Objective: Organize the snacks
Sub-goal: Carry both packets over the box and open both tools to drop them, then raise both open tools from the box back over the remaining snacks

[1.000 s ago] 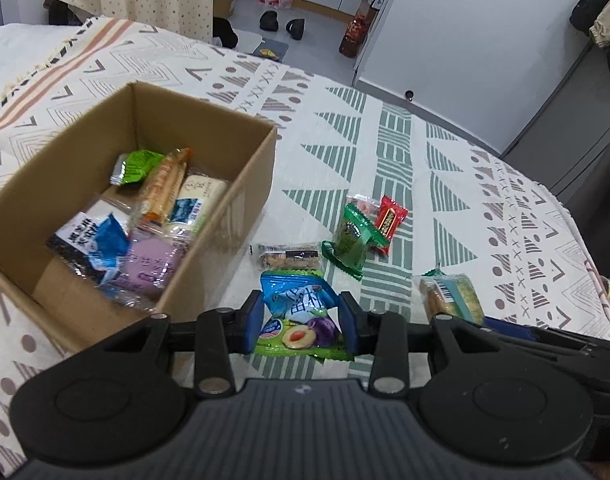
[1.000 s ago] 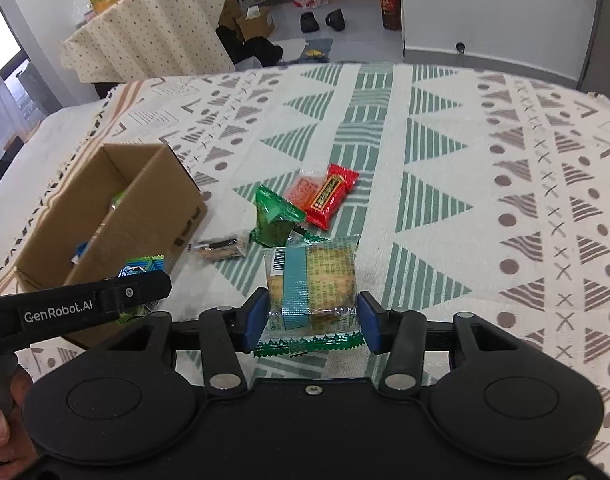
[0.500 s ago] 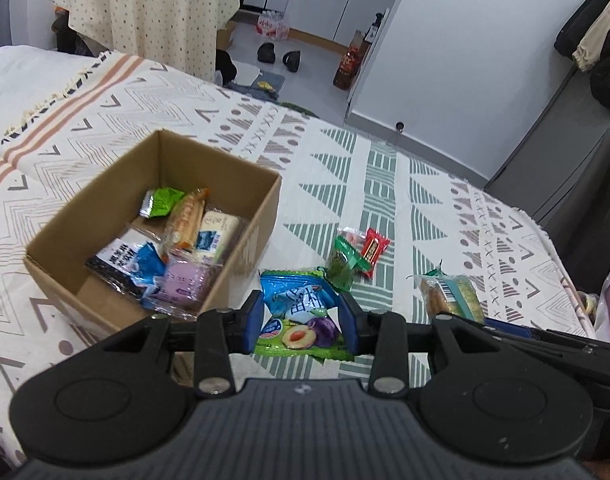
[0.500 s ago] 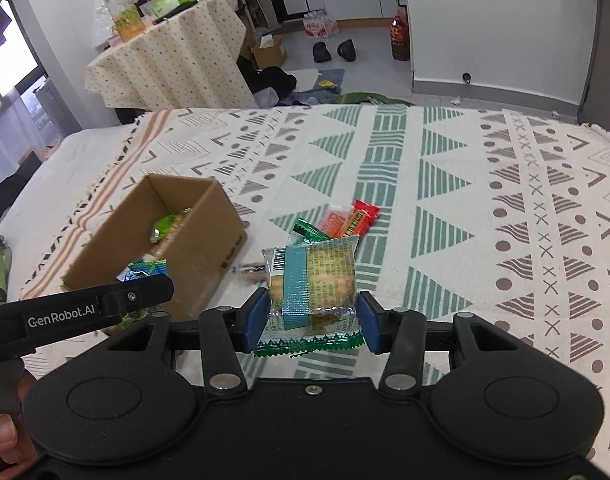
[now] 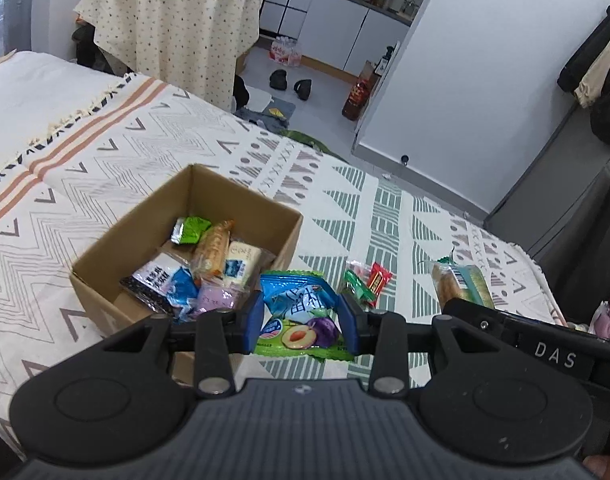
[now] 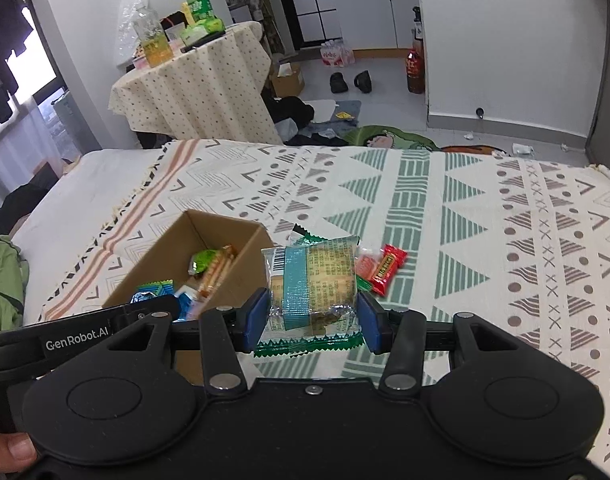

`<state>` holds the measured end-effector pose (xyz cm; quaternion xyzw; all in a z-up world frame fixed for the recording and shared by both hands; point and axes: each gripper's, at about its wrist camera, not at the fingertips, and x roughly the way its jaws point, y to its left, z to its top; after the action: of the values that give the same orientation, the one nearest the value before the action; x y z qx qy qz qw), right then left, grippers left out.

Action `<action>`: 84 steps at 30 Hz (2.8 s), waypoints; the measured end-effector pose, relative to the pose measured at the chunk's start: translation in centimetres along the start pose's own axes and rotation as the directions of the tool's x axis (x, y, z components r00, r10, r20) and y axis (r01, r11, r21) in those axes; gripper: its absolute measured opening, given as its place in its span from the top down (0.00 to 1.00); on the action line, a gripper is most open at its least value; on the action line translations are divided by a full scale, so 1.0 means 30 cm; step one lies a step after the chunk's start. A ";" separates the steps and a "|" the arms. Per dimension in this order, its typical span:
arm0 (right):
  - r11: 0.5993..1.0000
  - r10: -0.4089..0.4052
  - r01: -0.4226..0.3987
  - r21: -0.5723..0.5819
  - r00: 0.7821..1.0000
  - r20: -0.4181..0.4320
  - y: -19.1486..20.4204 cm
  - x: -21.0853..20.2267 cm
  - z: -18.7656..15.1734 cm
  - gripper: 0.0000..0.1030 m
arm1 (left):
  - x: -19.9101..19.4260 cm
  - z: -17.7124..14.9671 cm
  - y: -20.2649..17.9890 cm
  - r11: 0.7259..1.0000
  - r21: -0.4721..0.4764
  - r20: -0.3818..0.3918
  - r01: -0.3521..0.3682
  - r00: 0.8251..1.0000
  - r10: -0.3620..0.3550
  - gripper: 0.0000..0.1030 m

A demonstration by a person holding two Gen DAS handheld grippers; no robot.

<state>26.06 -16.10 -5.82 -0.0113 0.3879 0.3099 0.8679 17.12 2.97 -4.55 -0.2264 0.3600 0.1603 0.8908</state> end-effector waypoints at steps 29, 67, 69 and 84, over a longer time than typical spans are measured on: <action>0.993 0.082 -0.079 -0.086 0.996 0.033 0.236 0.051 0.118 0.55 | -0.057 0.158 0.254 0.998 -0.051 0.048 -0.026 0.998 0.029 0.62; 0.952 0.283 -0.300 -0.066 0.939 -0.195 0.414 0.285 0.100 0.47 | 0.071 0.182 0.468 0.973 -0.152 -0.104 -0.176 0.982 0.161 0.32; 0.949 0.285 -0.305 -0.079 0.938 -0.199 0.420 0.264 0.096 0.46 | 0.062 0.177 0.468 0.972 -0.156 -0.105 -0.178 0.981 0.163 0.30; 0.984 0.171 -0.176 -0.021 0.976 -0.135 0.220 0.140 0.039 0.19 | 0.012 0.123 0.343 0.987 -0.104 -0.079 -0.125 0.990 0.117 0.21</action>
<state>25.35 -8.24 -6.41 -0.0121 0.4390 0.3893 0.8097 14.84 13.63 -5.41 -0.2579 0.3959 0.2253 0.8520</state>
